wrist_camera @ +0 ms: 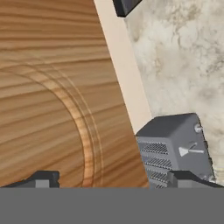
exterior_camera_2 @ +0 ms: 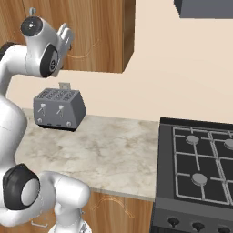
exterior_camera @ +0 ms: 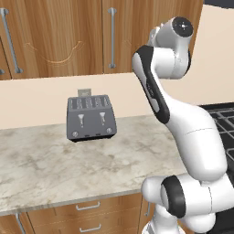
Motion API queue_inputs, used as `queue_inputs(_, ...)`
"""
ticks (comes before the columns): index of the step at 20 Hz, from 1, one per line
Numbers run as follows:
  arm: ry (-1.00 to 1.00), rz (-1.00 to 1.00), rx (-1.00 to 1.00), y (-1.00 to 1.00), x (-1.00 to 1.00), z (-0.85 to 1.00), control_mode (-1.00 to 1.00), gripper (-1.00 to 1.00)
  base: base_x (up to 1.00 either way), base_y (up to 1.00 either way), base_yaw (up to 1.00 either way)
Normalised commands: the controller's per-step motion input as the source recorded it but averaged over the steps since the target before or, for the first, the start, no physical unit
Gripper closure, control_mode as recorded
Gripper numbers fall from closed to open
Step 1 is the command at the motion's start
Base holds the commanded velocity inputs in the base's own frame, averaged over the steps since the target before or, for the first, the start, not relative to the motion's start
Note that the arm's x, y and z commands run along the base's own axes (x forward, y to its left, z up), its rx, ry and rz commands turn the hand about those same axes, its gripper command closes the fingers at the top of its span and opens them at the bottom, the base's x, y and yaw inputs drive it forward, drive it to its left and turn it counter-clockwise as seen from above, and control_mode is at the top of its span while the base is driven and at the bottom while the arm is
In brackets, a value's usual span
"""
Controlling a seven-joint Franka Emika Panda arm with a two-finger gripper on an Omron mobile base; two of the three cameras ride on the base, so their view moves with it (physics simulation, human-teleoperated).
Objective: Pick the peach from the counter and place it in the cabinet. Then close the cabinet.
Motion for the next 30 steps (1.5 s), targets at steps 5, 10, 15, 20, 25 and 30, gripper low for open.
queue_inputs(5,-0.01,0.0,-0.01,0.0,0.52,-0.69,-1.0,-1.0,0.0,0.0,0.0)
queue_inputs(10,-0.25,0.0,-0.05,0.01,0.17,-0.84,-1.0,-1.0,0.0,0.0,0.0)
queue_inputs(15,-0.2,0.0,-0.03,0.0,0.07,-0.66,-1.0,-1.0,0.0,0.0,0.0)
queue_inputs(20,-0.09,0.0,-0.02,0.01,-0.06,-0.34,-1.0,-1.0,0.0,0.0,0.0)
queue_inputs(25,-0.01,0.0,0.0,0.04,-0.94,-0.05,-1.0,-1.0,0.0,0.0,0.0)
queue_inputs(30,-0.01,0.0,0.0,0.0,-1.0,0.08,-1.0,-1.0,0.0,0.0,0.0)
